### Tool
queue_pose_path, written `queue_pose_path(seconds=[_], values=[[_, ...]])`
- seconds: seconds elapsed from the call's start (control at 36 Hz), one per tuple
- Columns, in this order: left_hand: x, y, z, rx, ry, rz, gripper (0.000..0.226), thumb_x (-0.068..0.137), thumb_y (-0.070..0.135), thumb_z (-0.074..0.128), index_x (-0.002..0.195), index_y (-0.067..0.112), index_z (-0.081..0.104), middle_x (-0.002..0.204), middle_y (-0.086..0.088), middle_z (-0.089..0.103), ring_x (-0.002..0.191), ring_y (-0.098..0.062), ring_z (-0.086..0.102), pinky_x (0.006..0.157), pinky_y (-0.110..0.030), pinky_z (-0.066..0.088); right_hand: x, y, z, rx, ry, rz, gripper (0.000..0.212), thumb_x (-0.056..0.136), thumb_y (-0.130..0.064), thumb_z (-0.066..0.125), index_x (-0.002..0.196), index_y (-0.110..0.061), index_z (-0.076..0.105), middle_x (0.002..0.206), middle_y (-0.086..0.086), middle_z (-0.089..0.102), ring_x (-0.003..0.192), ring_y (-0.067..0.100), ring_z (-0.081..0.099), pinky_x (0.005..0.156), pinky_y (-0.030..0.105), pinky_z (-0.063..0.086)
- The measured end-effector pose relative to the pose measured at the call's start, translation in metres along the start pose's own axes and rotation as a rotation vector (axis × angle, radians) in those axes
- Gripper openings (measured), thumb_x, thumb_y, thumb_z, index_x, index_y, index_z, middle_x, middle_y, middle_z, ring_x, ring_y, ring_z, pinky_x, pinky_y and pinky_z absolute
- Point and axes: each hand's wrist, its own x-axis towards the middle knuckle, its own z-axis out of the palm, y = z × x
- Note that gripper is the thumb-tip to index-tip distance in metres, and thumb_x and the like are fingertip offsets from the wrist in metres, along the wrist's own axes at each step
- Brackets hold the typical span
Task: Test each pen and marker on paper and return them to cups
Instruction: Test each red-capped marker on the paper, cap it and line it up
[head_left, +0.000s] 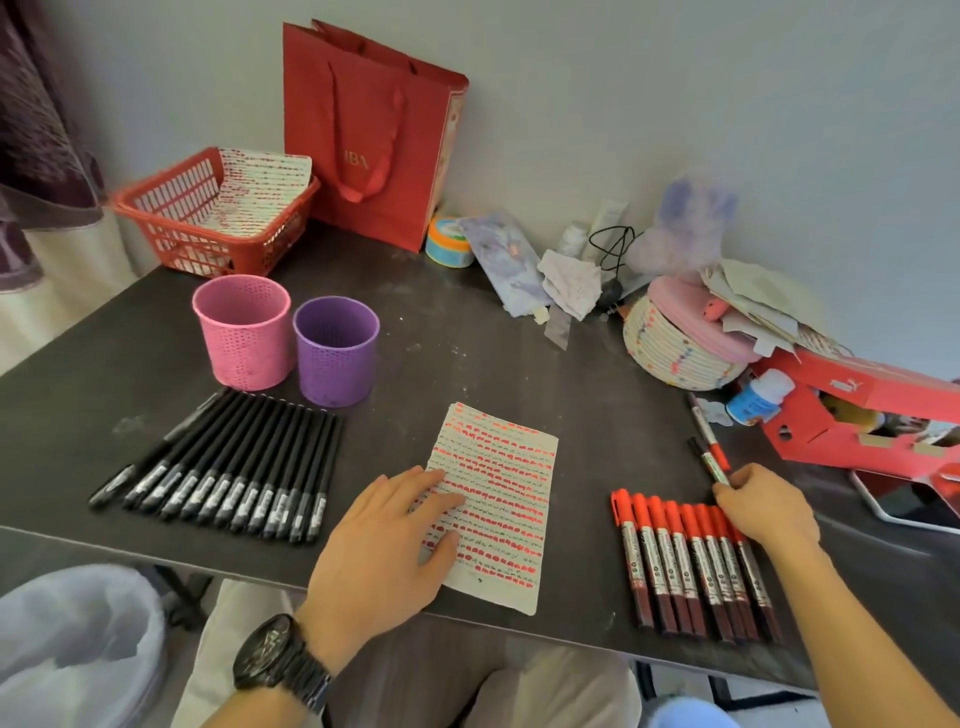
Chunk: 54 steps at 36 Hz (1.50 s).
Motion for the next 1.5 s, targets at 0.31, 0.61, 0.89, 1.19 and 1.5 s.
queue_pose_path(seconds=[0.31,0.61,0.89,1.19,1.5], values=[[-0.002,0.003,-0.001,-0.023,0.055,-0.003,0.047,0.093,0.057,0.040,0.128,0.039,0.064,0.145,0.014,0.051,0.136,-0.009,0.049,0.120,-0.035,0.024,-0.062,-0.036,-0.027,0.507,0.196,-0.238,0.018,0.095,-0.035,0.066,0.112,-0.028,0.067,0.105,-0.005,0.069,0.099,0.018,0.066,0.086,0.037,0.048],[-0.001,0.004,-0.004,-0.036,0.079,0.022,0.047,0.094,0.059,0.040,0.131,0.038,0.060,0.144,0.014,0.048,0.134,-0.010,0.047,0.119,-0.036,0.032,-0.218,-0.089,0.006,1.567,-0.211,-0.170,0.035,0.094,0.008,0.052,0.086,-0.021,0.070,0.093,0.012,0.075,0.083,0.023,0.072,0.067,0.035,0.059],[-0.017,0.016,-0.018,-0.345,0.274,0.086,0.029,0.097,0.034,0.053,0.119,0.024,0.069,0.126,0.012,0.059,0.127,-0.008,0.049,0.107,-0.016,0.035,-0.296,-0.100,0.056,1.690,-0.336,-0.048,0.014,0.076,-0.025,0.075,0.088,-0.017,0.078,0.091,0.008,0.075,0.094,0.031,0.075,0.081,0.038,0.062],[-0.089,0.068,0.007,-0.419,-0.121,0.004,0.043,0.101,0.058,0.020,0.093,0.033,0.053,0.082,0.014,0.063,0.077,-0.008,0.059,0.066,-0.031,0.046,-0.337,-0.092,0.068,1.703,-0.408,0.109,0.044,0.066,-0.035,0.084,0.101,-0.011,0.075,0.102,0.013,0.076,0.101,0.028,0.072,0.089,0.037,0.057],[-0.119,0.076,0.039,-0.215,0.043,-0.165,0.057,0.103,0.042,0.031,0.048,0.028,0.038,0.043,0.016,0.028,0.042,-0.007,0.032,0.041,-0.019,0.019,-0.333,-0.101,0.063,2.128,-0.491,0.675,0.049,0.095,-0.030,0.058,0.052,-0.021,0.036,0.055,-0.003,0.026,0.050,0.013,0.024,0.055,0.029,0.028]])
